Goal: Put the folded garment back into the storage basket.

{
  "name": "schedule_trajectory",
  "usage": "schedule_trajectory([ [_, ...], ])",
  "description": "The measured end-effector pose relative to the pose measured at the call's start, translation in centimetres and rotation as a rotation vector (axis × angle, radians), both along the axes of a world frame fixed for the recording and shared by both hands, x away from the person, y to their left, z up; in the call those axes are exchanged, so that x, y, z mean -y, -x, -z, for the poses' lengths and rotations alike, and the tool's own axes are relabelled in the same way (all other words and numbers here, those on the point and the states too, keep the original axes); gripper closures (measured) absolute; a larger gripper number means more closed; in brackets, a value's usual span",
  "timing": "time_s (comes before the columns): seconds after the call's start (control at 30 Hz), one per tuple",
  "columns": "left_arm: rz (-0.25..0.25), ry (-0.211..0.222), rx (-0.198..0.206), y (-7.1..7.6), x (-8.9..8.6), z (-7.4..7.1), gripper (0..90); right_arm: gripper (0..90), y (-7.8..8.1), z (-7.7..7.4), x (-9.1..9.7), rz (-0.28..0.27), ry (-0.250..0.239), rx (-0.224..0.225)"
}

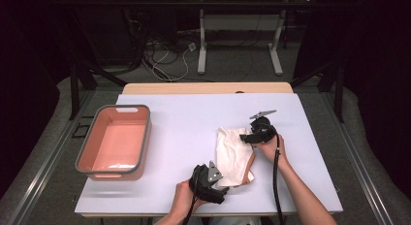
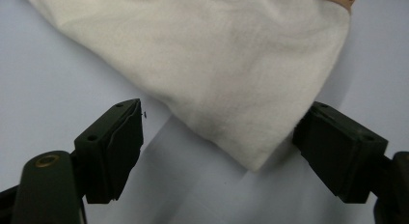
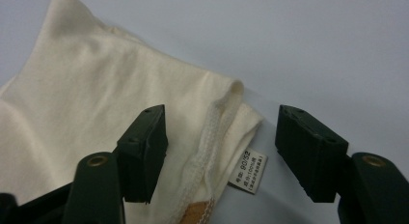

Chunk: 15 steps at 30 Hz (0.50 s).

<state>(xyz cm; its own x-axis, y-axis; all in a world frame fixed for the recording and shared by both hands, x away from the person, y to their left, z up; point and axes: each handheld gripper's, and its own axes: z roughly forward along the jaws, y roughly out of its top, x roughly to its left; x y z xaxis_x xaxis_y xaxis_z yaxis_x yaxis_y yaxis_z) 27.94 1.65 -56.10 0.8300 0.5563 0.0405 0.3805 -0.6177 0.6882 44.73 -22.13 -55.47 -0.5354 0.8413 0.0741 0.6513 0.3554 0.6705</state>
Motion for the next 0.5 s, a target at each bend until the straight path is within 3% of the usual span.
schedule_trajectory([
  [0.13,0.009,0.015,0.003,0.2,0.43,0.06,24.3,41.8,0.09,0.01,-0.26,-0.006,0.019,0.008],
  [0.27,0.019,0.034,0.011,0.3,0.61,0.14,35.0,51.5,0.25,0.06,-0.39,-0.019,0.002,0.012],
  [0.5,0.01,0.064,-0.008,0.16,0.45,0.27,46.8,69.1,0.48,-0.11,-0.43,-0.019,-0.012,-0.018],
])
